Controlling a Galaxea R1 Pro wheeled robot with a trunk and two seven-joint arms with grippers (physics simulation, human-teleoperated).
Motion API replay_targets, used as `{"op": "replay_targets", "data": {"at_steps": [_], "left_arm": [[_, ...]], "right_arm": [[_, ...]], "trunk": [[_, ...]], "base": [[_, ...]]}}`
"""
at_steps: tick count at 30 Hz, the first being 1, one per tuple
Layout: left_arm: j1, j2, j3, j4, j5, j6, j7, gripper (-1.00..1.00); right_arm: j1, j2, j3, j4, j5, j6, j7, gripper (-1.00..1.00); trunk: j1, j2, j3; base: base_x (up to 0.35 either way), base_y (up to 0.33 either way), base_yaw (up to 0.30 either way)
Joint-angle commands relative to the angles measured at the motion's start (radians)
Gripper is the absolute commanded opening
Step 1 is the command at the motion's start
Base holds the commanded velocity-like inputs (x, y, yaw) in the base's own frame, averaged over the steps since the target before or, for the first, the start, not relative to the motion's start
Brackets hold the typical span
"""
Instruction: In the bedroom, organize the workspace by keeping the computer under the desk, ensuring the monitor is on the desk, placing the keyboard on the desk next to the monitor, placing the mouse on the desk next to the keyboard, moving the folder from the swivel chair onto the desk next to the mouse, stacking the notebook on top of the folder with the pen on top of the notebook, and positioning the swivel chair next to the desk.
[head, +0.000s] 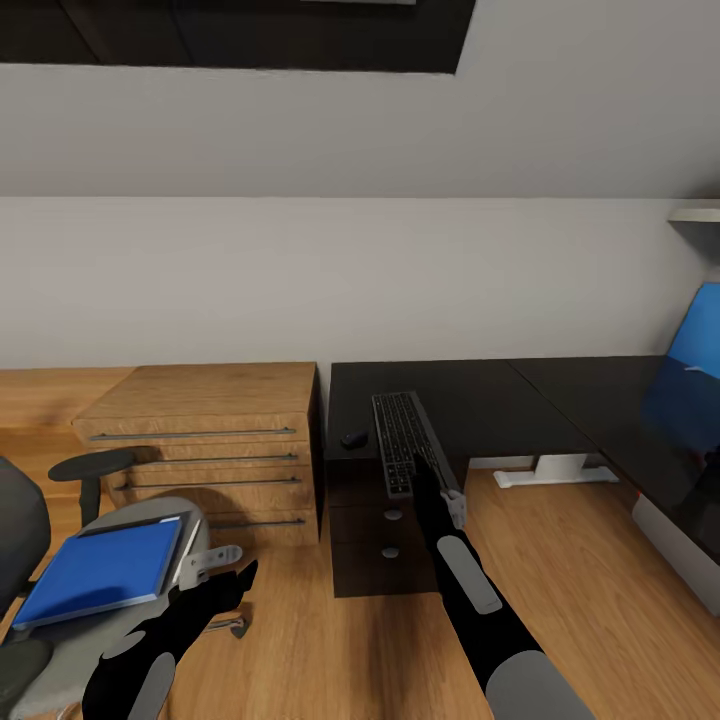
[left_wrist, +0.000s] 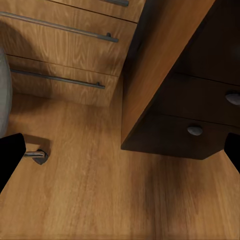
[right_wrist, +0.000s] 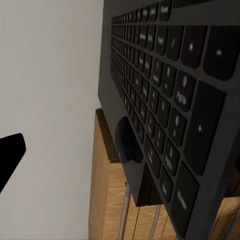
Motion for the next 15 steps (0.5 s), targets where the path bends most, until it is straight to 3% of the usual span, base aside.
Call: {"op": "replay_targets", "data": {"at_steps": [1,11,15], "left_arm": [[-0.001,0.001,-0.001,-0.001,0.011,0.004,0.009,1.00],[-0.001,0.002,-0.001,-0.001,0.011,0.004,0.009,1.00],[-0.001,0.002,-0.001,-0.001,0.011,0.004,0.009,1.00]], "right_arm": [[-0.001,0.000,0.002,0.000,-0.011,-0.006,0.001,1.00],[-0.001,0.000,-0.001,0.002,-0.011,-0.005,0.000,1.00],[-0.001,0.000,-0.001,0.002,-0.012,-0.005,-0.002,1.00]], "trunk": [[0.000,-0.001,-0.001],[0.000,-0.001,-0.001],[0.000,-0.001,-0.001]], "base": [[-0.008,0.000,0.000],[-0.009,0.000,0.000],[-0.185,0.000,0.000]]}}
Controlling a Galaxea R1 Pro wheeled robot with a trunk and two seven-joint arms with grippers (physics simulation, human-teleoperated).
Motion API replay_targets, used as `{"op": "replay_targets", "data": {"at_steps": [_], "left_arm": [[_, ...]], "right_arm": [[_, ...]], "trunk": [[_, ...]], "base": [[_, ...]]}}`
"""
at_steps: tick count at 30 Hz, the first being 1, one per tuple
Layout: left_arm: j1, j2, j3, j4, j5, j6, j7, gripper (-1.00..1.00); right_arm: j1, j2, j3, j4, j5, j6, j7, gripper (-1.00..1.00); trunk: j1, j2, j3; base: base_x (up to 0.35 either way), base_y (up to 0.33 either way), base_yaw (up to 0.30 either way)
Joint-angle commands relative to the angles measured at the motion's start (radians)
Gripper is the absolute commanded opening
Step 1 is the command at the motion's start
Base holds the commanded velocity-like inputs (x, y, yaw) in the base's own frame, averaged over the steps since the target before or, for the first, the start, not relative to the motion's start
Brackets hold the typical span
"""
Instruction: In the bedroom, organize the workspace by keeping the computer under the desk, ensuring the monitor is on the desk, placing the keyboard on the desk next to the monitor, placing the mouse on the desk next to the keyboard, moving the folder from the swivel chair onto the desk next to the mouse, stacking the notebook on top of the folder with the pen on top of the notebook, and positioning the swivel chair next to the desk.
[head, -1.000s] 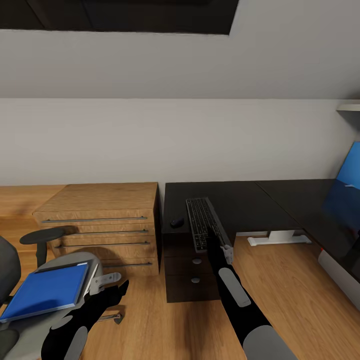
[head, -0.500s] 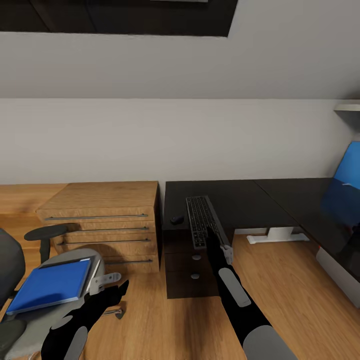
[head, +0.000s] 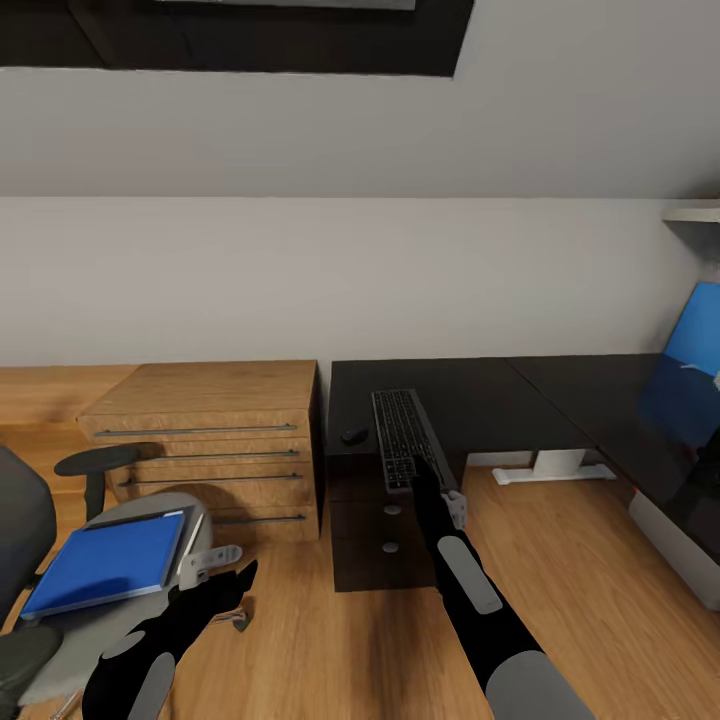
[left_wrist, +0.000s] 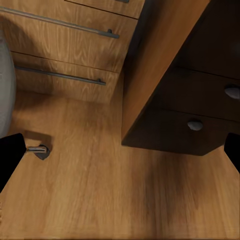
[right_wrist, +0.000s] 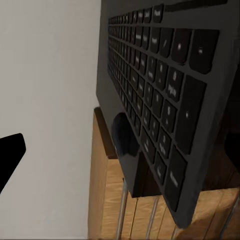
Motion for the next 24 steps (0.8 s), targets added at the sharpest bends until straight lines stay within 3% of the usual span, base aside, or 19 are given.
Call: {"op": "replay_targets", "data": {"at_steps": [1,7,10,12,17,24], "left_arm": [[-0.001,0.001,-0.001,-0.001,0.011,0.004,0.009,1.00],[-0.001,0.001,-0.001,-0.001,0.011,0.004,0.009,1.00],[-0.001,0.001,-0.001,-0.001,0.010,0.004,0.009,1.00],[-0.001,0.001,-0.001,-0.001,0.010,0.005,0.009,1.00],[-0.001,0.001,-0.001,-0.001,0.010,0.005,0.009,1.00],[-0.001,0.001,-0.001,-0.001,0.009,0.004,0.009,1.00]], "right_arm": [[-0.001,0.000,0.002,0.000,-0.011,-0.006,0.000,1.00],[-0.001,0.000,-0.002,0.003,-0.014,-0.007,-0.071,1.00],[-0.001,0.000,-0.001,0.001,-0.050,-0.008,-0.097,1.00],[-0.001,0.000,0.000,-0.001,-0.072,-0.009,-0.104,1.00],[-0.001,0.000,0.002,-0.003,-0.081,-0.010,-0.105,1.00],[-0.001,0.000,0.003,-0.009,-0.077,-0.015,-0.100,1.00]], "trunk": [[0.000,-0.001,-0.001],[0.000,-0.001,-0.001],[0.000,-0.001,-0.001],[0.000,-0.001,-0.001],[0.000,-0.001,-0.001],[-0.027,0.048,0.021]], "base": [[-0.162,0.000,0.000],[-0.030,0.000,0.000],[0.000,0.000,0.000],[0.000,0.000,0.000],[0.000,0.000,0.000],[0.000,0.000,0.000]]}}
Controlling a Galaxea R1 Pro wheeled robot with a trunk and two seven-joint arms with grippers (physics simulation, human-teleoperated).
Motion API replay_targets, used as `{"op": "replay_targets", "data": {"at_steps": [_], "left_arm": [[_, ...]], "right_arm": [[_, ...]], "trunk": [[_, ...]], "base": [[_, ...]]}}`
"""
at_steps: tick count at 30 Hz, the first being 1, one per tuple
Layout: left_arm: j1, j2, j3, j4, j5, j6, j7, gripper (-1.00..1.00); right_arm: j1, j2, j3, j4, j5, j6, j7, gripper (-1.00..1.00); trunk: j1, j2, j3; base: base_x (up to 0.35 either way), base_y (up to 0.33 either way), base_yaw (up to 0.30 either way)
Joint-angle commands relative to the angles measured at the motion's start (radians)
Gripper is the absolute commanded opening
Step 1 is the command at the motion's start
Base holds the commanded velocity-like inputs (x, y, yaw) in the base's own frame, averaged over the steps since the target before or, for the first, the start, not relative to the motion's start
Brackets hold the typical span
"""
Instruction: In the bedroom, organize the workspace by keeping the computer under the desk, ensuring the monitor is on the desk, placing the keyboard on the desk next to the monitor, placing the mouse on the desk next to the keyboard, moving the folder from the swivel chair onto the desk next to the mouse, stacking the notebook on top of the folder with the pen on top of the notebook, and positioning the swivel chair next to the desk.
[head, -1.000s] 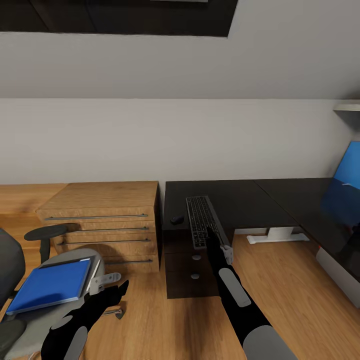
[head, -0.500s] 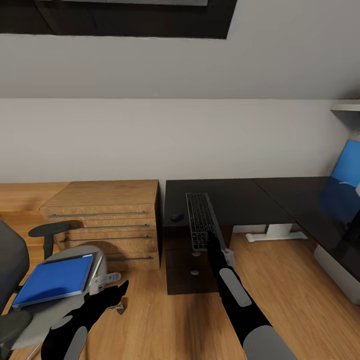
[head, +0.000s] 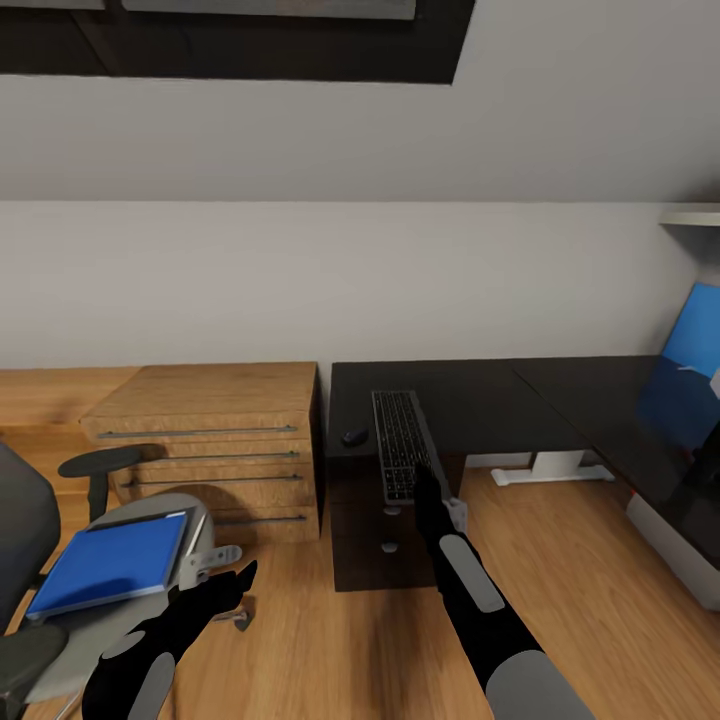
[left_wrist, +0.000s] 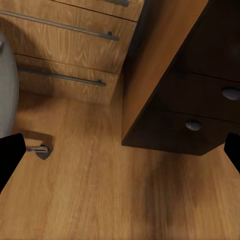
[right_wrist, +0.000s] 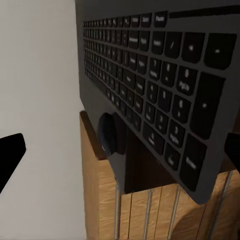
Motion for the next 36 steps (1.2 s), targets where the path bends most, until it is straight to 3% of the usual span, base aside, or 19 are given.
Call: {"op": "replay_targets", "data": {"at_steps": [1,22,23,24,28,36], "left_arm": [[-0.001,0.001,-0.001,-0.001,0.011,0.004,0.009,1.00],[-0.001,0.001,-0.001,0.000,0.008,0.004,0.009,1.00],[-0.001,0.000,-0.002,0.001,0.008,0.004,0.009,1.00],[-0.001,-0.001,-0.002,0.001,0.007,0.004,0.009,1.00],[-0.001,-0.002,-0.003,0.002,0.007,0.004,0.009,1.00],[-0.001,-0.001,-0.003,0.002,0.007,0.005,0.009,1.00]], "right_arm": [[-0.001,0.000,0.002,-0.003,-0.008,-0.007,-0.003,1.00],[0.001,0.000,0.017,-0.033,0.009,-0.003,0.001,1.00],[0.003,0.000,0.066,-0.050,0.059,-0.002,0.013,1.00],[0.008,0.000,0.082,-0.059,0.083,-0.003,0.025,1.00],[0.032,0.000,0.102,-0.098,0.137,-0.003,0.054,1.00],[0.086,0.000,0.111,-0.198,0.177,-0.004,0.071,1.00]], "trunk": [[-0.004,0.007,0.002],[-0.084,0.154,0.068],[-0.088,0.161,0.071],[-0.092,0.168,0.074],[-0.107,0.196,0.087],[-0.119,0.217,0.096]], "base": [[0.000,0.000,0.000],[0.000,0.000,0.000],[0.000,0.000,0.000],[0.000,0.000,0.000],[0.000,0.000,0.000],[0.000,0.000,0.000]]}}
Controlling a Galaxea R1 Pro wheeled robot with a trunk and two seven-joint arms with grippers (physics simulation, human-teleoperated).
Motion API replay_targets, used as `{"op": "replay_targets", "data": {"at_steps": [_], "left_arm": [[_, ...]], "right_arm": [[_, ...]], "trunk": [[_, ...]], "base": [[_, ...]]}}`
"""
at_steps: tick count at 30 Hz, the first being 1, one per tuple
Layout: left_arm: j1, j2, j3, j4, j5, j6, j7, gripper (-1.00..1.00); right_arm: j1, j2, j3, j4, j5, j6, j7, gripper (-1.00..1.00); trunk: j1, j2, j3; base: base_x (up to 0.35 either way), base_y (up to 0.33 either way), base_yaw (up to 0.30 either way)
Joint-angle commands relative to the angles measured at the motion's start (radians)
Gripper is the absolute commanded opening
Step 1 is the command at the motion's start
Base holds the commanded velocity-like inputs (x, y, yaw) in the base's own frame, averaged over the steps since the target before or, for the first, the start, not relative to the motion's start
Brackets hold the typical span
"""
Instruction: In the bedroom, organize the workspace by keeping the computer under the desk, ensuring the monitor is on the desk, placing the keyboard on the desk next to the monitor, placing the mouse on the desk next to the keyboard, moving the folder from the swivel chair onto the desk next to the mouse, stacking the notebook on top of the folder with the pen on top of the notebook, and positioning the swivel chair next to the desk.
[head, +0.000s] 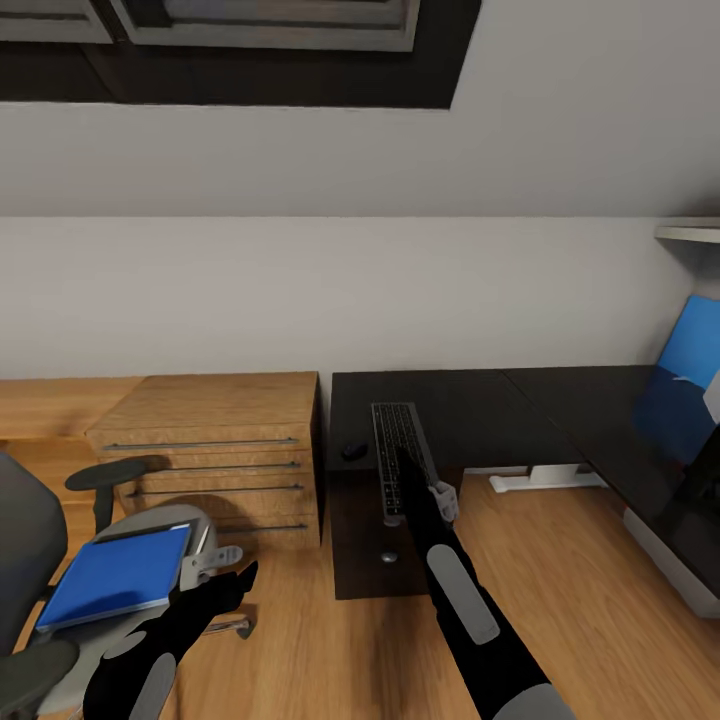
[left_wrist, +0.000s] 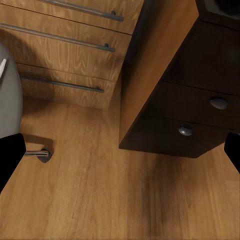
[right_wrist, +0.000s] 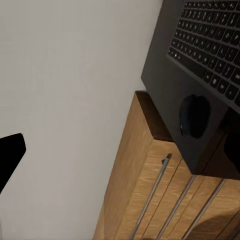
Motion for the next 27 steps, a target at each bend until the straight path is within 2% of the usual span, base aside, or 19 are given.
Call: {"op": "replay_targets", "data": {"at_steps": [1,8,18,27], "left_arm": [[-0.001,0.001,-0.001,-0.001,0.011,0.004,0.009,1.00],[-0.001,0.003,-0.001,0.010,0.012,0.003,0.009,1.00],[-0.001,0.004,0.000,0.018,0.012,0.003,0.009,1.00],[-0.001,0.004,0.000,0.018,0.011,0.003,0.009,1.00]], "right_arm": [[0.001,0.000,0.002,-0.003,-0.009,-0.006,-0.001,1.00],[0.007,0.000,0.001,-0.015,-0.011,-0.005,-0.001,1.00],[0.006,0.000,0.001,-0.013,-0.012,-0.005,0.000,1.00],[0.007,0.000,0.002,-0.011,-0.013,-0.005,-0.001,1.00]], "trunk": [[0.000,-0.001,-0.001],[0.000,-0.001,-0.001],[0.000,-0.001,0.000],[0.000,-0.001,0.001]], "base": [[0.000,0.000,0.000],[0.000,-0.072,0.000],[-0.056,-0.282,0.000],[-0.196,-0.251,0.006]]}}
